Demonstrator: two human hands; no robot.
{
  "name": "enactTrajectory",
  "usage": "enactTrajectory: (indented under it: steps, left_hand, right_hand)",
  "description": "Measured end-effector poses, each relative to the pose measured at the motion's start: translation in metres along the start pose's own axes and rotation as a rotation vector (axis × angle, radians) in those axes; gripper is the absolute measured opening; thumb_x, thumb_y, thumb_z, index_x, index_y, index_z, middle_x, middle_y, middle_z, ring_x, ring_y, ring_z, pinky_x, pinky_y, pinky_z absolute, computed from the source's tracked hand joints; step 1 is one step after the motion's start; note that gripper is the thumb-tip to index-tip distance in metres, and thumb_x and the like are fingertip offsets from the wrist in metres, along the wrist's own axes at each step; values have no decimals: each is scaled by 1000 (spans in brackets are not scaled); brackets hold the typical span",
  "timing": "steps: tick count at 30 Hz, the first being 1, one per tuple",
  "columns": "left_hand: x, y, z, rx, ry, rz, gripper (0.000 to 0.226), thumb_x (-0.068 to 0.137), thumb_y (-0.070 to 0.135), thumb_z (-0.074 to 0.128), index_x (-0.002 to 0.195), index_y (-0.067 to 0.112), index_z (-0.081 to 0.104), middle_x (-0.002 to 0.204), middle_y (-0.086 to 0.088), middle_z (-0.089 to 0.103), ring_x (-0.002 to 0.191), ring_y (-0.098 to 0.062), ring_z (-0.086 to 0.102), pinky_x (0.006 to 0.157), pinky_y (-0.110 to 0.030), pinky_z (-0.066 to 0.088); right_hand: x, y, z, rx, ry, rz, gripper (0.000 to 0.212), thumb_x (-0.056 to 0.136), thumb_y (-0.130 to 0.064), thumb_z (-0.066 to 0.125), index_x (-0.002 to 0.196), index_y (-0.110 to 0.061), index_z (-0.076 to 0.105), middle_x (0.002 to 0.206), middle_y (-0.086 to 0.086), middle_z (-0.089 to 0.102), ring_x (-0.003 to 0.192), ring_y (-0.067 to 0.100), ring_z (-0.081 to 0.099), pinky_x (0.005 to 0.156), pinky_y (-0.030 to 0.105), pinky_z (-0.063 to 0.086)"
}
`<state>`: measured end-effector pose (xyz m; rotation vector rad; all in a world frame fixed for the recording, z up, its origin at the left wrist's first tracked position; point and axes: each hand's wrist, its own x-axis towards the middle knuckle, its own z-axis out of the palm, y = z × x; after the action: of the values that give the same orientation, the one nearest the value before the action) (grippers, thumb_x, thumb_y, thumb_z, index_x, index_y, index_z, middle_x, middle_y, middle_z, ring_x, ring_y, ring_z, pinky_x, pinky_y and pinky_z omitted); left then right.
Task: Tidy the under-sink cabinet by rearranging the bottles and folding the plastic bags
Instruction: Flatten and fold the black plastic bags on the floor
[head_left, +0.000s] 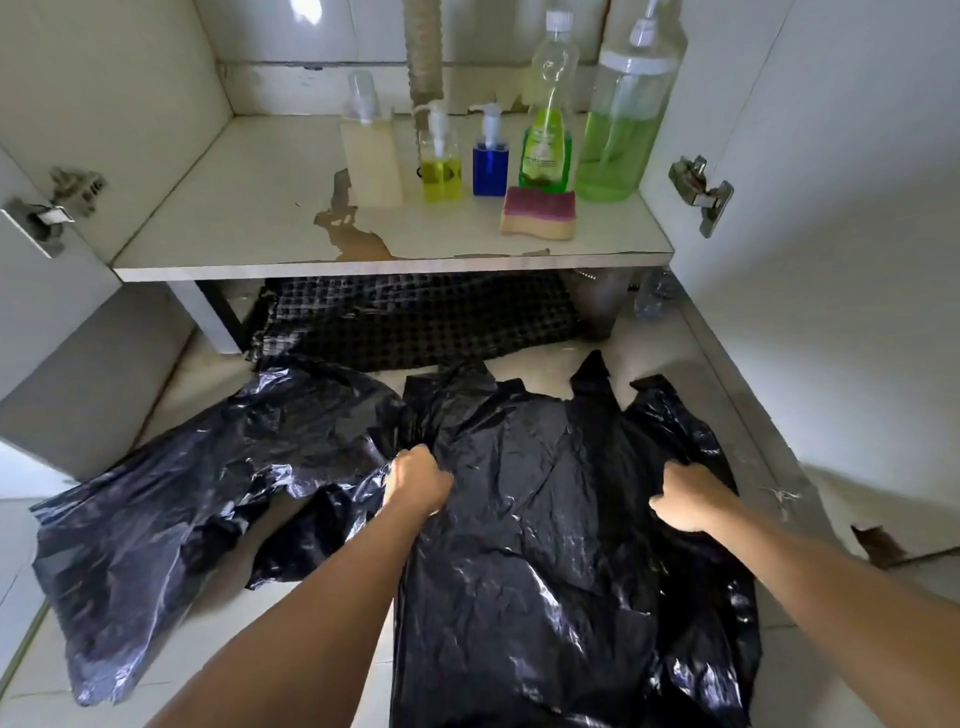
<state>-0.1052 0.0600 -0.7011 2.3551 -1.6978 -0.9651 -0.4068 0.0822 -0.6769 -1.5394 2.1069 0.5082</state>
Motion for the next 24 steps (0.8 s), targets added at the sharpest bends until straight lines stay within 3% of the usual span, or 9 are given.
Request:
enactTrajectory:
  steps: [5, 7, 9, 12, 16, 20, 24]
  left_hand:
    - [14, 4, 20, -12, -23, -138, 48, 87, 37, 60, 122, 5, 52, 126, -18, 56, 114, -37, 56, 91, -41, 49]
    - [16, 4, 23, -17, 8, -182, 47, 88, 38, 59, 121, 4, 54, 126, -19, 57, 115, -36, 56, 92, -40, 48]
    - [21, 2, 23, -65, 20, -220, 47, 89, 37, 59, 121, 3, 54, 125, -20, 59, 115, -36, 57, 92, -40, 48]
    - [25, -1, 20, -168, 29, -244, 41, 88, 33, 62, 116, 3, 60, 121, -20, 62, 113, -36, 58, 91, -38, 48]
    - [21, -7, 10, -302, 159, -109, 20, 90, 24, 59, 97, 8, 69, 101, -16, 69, 101, -33, 62, 78, -30, 46]
    - [8, -13, -5, -369, 315, 47, 17, 94, 20, 53, 100, 6, 61, 90, -14, 64, 88, -32, 59, 68, -27, 35]
    - [-2, -27, -14, -364, 470, 63, 13, 94, 18, 50, 93, 7, 56, 75, -15, 60, 78, -37, 58, 65, -29, 34]
  right_hand:
    - [29, 15, 15, 201, 0, 349, 80, 91, -30, 52, 148, -3, 4, 150, 30, 13, 135, 45, 29, 111, 48, 32]
    - [30, 19, 18, 248, 5, 399, 82, 89, -26, 52, 148, -4, 0, 150, 28, 19, 135, 43, 31, 111, 49, 30]
    - [33, 24, 21, 262, 42, 433, 78, 87, -21, 55, 147, -6, 6, 145, 24, 31, 131, 41, 37, 109, 46, 29]
    - [38, 29, 27, 291, 126, 456, 57, 87, -9, 54, 136, -4, 26, 135, 23, 43, 123, 40, 46, 106, 43, 29]
    - [38, 27, 23, 320, 348, 350, 39, 83, -4, 55, 120, -2, 43, 119, 23, 59, 112, 42, 56, 99, 47, 37]
    - [34, 16, 9, 349, 589, 241, 32, 81, -2, 57, 111, -2, 47, 112, 24, 61, 107, 42, 58, 97, 48, 36]
    - [34, 5, 5, 489, 718, 125, 30, 87, -6, 54, 117, -6, 47, 119, 20, 57, 111, 38, 56, 99, 44, 30]
